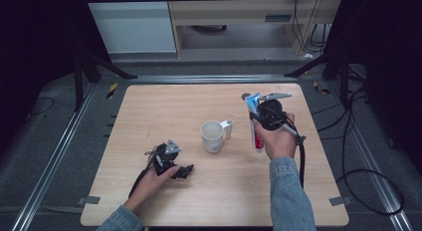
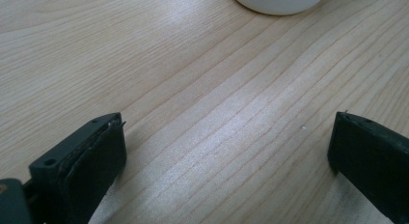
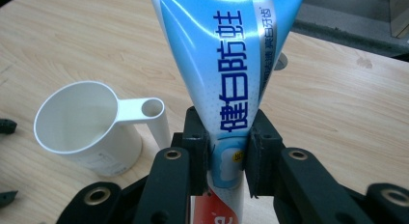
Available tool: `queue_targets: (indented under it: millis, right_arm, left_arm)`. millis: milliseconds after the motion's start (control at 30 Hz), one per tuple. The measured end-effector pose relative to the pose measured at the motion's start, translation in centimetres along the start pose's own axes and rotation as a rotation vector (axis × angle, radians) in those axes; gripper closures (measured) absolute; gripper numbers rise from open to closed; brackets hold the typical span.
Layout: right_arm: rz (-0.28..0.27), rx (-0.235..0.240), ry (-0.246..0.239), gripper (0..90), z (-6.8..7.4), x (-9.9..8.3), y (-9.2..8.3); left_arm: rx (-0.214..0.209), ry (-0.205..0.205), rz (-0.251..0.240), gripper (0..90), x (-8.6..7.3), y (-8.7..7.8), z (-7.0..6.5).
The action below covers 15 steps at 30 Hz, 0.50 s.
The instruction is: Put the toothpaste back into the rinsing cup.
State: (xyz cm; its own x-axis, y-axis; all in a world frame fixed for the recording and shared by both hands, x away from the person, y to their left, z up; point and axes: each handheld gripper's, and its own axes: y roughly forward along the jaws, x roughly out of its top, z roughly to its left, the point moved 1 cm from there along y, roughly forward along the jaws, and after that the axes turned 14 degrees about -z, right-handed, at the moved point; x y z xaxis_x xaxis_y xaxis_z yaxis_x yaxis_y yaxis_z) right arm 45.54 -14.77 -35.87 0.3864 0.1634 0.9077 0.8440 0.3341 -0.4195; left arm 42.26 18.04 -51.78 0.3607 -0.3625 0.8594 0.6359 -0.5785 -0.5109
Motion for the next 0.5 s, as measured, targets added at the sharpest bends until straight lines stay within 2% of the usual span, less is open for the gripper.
queue_targets:
  millis: [200, 300, 500]
  right_arm:
    - [-0.056, -0.020, 0.006, 73.7, 0.16, -0.18, 0.20]
    - [-0.101, -0.045, 0.020, 73.7, 0.25, -0.23, 0.31]
    - [-0.131, -0.054, 0.028, 73.7, 0.39, -0.35, 0.49]
  left_arm:
    - [0.000, 0.000, 0.000, 0.0, 0.00, 0.00, 0.00]
    - [0.000, 0.000, 0.000, 0.0, 0.00, 0.00, 0.00]
    - [0.001, -0.001, 0.000, 0.0, 0.00, 0.00, -0.01]
